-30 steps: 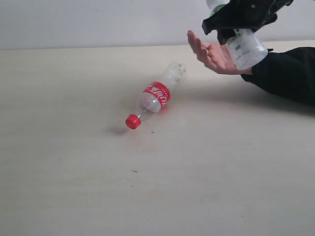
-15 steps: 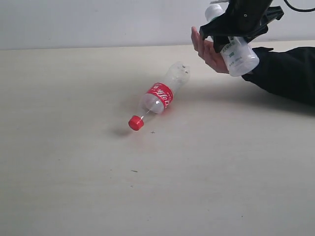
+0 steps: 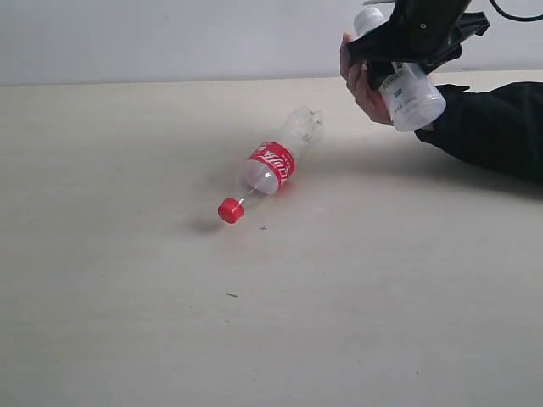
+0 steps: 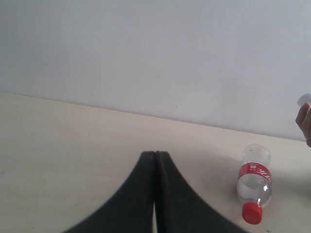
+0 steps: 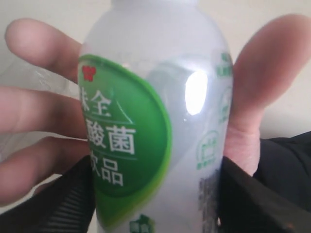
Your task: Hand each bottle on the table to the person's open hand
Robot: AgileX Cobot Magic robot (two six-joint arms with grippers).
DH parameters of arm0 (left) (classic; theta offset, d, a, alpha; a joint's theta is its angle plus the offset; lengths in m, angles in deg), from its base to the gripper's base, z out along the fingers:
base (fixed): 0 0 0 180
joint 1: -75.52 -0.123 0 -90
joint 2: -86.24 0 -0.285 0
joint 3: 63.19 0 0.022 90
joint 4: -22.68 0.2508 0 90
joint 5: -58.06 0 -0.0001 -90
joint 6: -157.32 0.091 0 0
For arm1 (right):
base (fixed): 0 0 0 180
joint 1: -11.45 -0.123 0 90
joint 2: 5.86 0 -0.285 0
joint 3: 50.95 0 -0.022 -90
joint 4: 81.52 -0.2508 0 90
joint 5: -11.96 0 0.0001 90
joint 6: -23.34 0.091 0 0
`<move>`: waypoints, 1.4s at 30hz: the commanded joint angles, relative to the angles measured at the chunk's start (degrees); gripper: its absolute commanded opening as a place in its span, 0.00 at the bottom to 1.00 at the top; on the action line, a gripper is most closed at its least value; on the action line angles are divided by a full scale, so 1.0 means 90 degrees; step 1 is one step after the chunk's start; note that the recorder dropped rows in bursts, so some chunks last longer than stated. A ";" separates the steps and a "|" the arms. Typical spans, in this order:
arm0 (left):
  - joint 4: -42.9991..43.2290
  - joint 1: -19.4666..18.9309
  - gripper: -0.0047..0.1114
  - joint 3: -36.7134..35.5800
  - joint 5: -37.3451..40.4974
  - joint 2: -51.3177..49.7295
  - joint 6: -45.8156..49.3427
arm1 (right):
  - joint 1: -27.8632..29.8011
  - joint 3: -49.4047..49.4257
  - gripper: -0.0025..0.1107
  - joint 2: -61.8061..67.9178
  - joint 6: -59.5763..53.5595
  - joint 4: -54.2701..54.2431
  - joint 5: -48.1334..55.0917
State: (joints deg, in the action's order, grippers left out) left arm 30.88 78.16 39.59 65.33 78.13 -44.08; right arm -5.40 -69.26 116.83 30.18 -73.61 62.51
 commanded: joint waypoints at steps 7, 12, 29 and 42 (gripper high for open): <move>0.0021 0.0024 0.04 0.0000 -0.0018 0.0036 0.0005 | 0.0021 -0.0050 0.67 -0.0289 0.0151 0.0020 -0.0126; 0.0021 0.0024 0.04 0.0000 -0.0018 0.0036 0.0005 | 0.0021 -0.0050 0.67 -0.0550 0.0151 0.0020 -0.0034; 0.0021 0.0024 0.04 0.0000 -0.0018 0.0036 0.0005 | 0.0021 0.4201 0.02 -0.4872 -0.0109 -0.0452 -0.1079; 0.0021 0.0024 0.04 0.0000 -0.0018 0.0036 0.0005 | 0.0021 0.8007 0.02 -1.0291 -0.2999 -0.4583 -0.2569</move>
State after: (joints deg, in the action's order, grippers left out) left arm 30.88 78.16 39.59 65.33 78.13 -44.08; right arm -5.40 0.42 28.52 7.12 -108.73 40.93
